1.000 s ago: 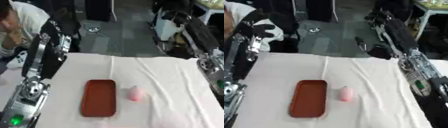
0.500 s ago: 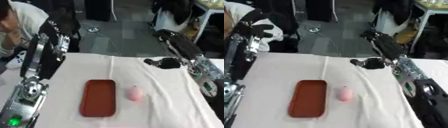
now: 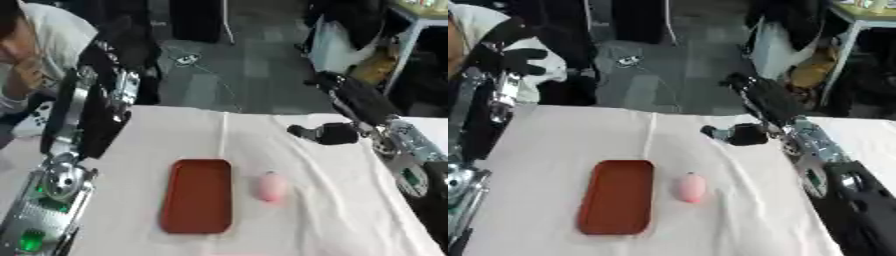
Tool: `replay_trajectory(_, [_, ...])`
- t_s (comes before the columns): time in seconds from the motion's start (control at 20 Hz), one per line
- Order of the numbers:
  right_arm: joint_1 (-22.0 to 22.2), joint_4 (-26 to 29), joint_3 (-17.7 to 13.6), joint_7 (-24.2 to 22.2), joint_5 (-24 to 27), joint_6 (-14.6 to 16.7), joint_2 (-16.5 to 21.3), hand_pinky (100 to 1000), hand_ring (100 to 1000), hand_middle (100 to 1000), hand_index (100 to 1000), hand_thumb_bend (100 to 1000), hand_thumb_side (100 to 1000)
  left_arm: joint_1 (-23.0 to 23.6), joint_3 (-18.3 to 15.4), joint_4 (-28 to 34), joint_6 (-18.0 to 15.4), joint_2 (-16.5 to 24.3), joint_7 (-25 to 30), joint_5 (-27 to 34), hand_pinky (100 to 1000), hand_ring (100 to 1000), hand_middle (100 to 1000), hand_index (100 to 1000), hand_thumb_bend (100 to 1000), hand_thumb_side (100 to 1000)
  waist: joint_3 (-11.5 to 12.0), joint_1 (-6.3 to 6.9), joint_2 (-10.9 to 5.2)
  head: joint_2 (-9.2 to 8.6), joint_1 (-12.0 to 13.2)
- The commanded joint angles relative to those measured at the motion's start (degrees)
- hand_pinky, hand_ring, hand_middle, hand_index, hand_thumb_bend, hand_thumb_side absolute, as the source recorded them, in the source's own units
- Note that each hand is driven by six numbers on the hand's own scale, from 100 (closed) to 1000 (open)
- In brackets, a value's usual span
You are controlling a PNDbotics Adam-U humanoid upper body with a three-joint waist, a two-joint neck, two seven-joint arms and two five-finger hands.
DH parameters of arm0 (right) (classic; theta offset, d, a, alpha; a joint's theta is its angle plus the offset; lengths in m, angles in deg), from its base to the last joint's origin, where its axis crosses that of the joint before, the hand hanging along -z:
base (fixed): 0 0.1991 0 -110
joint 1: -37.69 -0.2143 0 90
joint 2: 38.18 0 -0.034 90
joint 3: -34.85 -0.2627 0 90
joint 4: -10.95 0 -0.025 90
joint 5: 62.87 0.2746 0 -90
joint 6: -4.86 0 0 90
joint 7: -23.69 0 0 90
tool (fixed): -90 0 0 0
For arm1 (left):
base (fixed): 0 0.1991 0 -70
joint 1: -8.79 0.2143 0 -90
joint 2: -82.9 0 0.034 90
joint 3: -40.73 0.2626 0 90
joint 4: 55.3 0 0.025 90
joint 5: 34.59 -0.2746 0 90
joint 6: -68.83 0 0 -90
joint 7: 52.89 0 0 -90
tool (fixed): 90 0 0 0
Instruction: Pick up objects on the table and place them in the box.
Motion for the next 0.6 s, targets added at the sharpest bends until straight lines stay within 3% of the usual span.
replay_trajectory(0.05, [-0.3, 0.4, 0.2, -1.0, 0.8, 0.1, -0.1, 663, 814, 831, 900, 596, 763, -0.8, 0.0, 0.9, 0.1, 1.0, 0.1, -0.2, 702, 730, 859, 971, 100, 826, 0.1, 0.05, -0.8, -0.48, 0.0])
replay_trajectory(0.6, [0.0, -1.0, 2.4, -5.8, -0.3, 2.7, -1.6, 686, 824, 831, 896, 570, 801, -1.2, 0.1, 0.9, 0.1, 1.0, 0.4, -0.2, 702, 730, 860, 971, 100, 826, 0.3, 0.04, -0.68, -0.8, 0.0])
